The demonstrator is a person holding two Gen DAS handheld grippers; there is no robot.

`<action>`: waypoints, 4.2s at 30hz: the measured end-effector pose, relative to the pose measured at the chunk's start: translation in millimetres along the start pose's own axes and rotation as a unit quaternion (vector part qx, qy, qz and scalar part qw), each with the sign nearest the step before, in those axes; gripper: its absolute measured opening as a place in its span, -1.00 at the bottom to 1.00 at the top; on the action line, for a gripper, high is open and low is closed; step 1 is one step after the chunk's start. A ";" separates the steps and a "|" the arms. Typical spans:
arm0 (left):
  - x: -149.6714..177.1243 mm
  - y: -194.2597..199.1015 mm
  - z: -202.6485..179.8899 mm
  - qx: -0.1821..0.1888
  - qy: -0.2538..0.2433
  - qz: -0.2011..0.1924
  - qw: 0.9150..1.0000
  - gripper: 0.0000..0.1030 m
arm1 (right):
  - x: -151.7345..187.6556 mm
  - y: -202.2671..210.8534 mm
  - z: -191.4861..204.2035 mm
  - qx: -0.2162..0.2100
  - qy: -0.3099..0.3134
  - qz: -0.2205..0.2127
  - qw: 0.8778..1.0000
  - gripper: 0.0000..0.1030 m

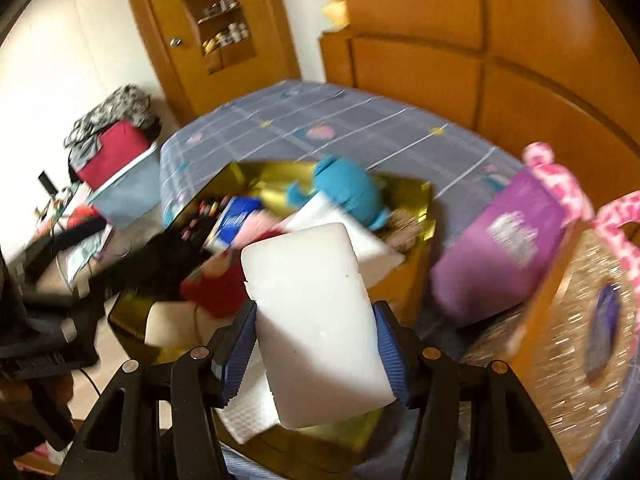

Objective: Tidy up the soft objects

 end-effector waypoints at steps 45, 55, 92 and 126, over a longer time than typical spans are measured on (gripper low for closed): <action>19.6 35.9 -47.1 0.020 -0.023 -0.033 0.999 0.99 | 40.3 62.1 1.6 0.188 -0.068 -0.111 0.974 0.55; 22.4 37.4 -47.9 0.014 -0.022 -0.033 0.999 0.99 | 50.6 73.3 -10.8 0.224 -0.094 -0.123 0.962 0.55; 24.1 36.2 -47.9 0.010 -0.022 -0.030 0.999 0.99 | 51.6 81.0 -15.3 0.234 -0.108 -0.136 0.957 0.55; 24.8 35.2 -46.9 0.017 -0.023 -0.033 0.999 0.97 | 51.9 80.7 -16.0 0.234 -0.109 -0.135 0.957 0.55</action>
Point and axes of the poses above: each gripper's, at about its wrist camera, not at the fingertips, and y roughly against the way its jaws point, z to its left, x to its underside, the point moved 3 cm from there along -y, roughly the way its jaws point, and after that the axes turned 5 degrees about -x, right-handed, at the moved point
